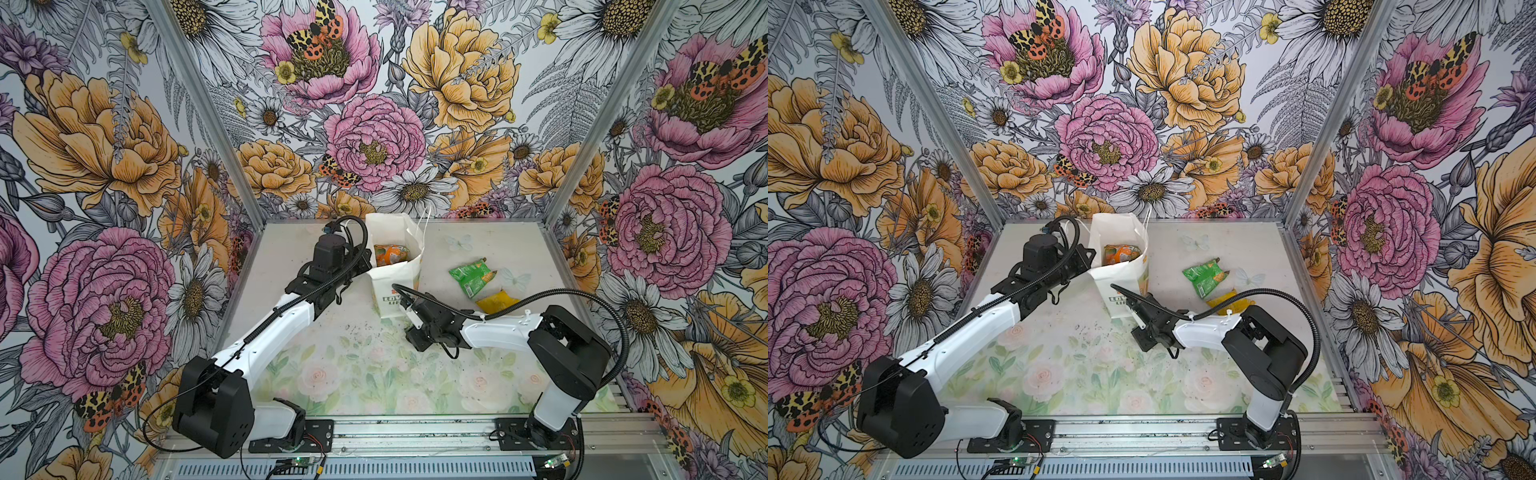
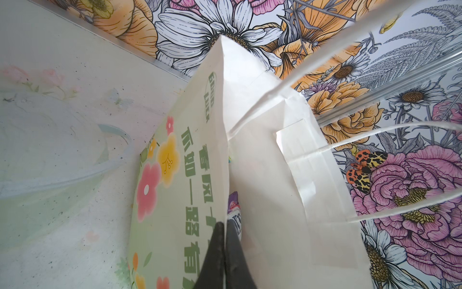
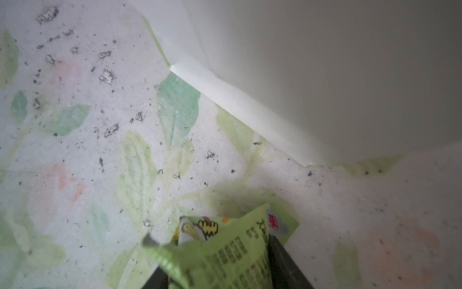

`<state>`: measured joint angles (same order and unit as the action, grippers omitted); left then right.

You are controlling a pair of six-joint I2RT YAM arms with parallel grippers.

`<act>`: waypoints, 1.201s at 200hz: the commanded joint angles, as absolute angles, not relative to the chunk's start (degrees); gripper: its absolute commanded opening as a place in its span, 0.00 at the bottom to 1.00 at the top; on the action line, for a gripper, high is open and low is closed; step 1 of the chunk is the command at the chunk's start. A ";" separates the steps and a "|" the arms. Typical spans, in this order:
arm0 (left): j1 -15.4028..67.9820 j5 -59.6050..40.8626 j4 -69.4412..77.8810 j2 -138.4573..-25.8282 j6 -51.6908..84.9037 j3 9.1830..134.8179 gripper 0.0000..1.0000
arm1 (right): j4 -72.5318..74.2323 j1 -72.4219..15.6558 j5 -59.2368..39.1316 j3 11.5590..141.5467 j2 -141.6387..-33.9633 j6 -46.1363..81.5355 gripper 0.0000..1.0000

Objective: Place the snacks into the paper bag
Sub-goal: 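Close the right gripper on the crumpled green packet and lift it, then carry the green packet over the paper bag held by the left gripper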

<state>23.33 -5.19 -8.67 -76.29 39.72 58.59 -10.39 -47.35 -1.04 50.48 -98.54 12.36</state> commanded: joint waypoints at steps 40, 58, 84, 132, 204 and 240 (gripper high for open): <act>22.68 -5.63 -7.65 -76.29 39.46 59.24 0.00 | -10.35 -47.77 0.44 49.48 -94.60 11.87 0.42; 22.68 -5.72 -7.63 -76.46 39.46 59.24 0.00 | -10.76 -47.73 0.52 49.48 -94.32 11.79 0.41; 22.65 -5.89 -7.47 -76.64 39.46 59.37 0.00 | -11.68 -47.72 0.86 49.82 -94.17 11.62 0.40; 22.72 -5.89 -7.63 -76.47 39.46 59.50 0.00 | -15.46 -47.63 0.27 51.09 -91.85 10.96 0.38; 22.72 -5.98 -7.47 -76.20 39.38 59.24 0.00 | -22.90 -47.55 -1.73 54.29 -83.26 10.54 0.36; 22.82 -6.15 -7.34 -76.29 39.47 59.17 0.00 | -26.54 -47.33 -2.79 56.86 -78.18 10.10 0.35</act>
